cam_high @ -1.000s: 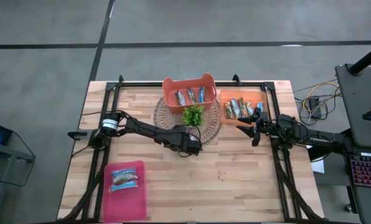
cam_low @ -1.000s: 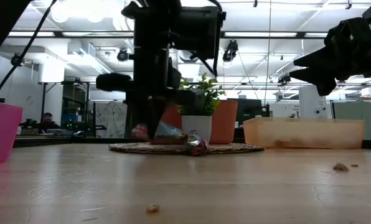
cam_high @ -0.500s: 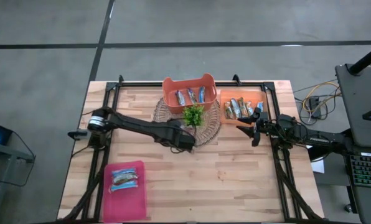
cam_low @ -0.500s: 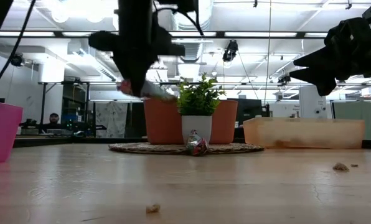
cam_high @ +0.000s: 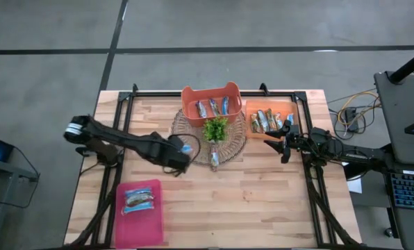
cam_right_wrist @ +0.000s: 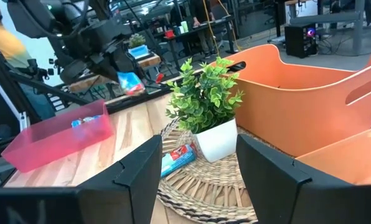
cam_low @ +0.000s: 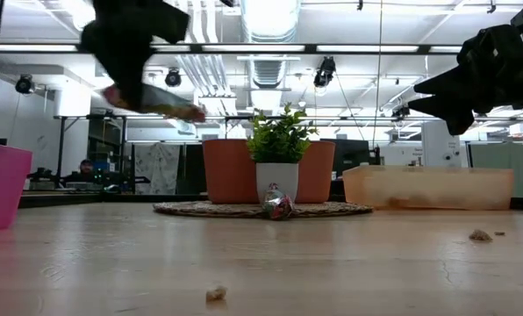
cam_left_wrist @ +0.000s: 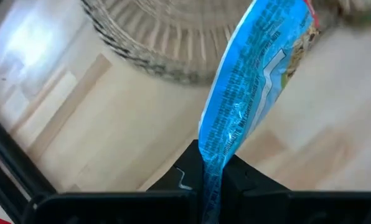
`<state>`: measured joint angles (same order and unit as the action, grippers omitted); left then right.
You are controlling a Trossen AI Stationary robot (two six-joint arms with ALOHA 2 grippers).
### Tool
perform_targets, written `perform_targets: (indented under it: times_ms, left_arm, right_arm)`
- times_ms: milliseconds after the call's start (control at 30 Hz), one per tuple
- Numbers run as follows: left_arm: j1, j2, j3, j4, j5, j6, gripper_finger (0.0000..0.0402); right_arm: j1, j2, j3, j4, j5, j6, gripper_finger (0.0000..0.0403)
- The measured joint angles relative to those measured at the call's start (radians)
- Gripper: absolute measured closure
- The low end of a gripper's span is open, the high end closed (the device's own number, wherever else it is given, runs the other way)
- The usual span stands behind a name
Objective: Pick and place Granola Bars by type
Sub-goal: Put the red granola bar into the pink bin
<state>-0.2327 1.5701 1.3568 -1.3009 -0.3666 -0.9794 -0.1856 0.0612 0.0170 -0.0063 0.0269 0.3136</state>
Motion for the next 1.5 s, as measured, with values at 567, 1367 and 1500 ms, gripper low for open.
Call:
perform_targets:
  times_ms: [567,1367,1500]
  left_arm:
    - [-0.259,-0.339,-0.258,0.031,0.033,-0.073,0.0401]
    - [-0.758,-0.292,-0.287,0.03,0.087,-0.561,0.0401]
    - [-0.794,-0.234,-0.251,0.049,0.113,-0.567,0.0401]
  right_arm:
    - [0.0,0.0,0.0,0.0,0.0,0.0,0.0207]
    - [0.0,0.0,0.0,0.0,0.0,0.0,0.0207]
    - [0.0,0.0,0.0,0.0,0.0,0.0,0.0207]
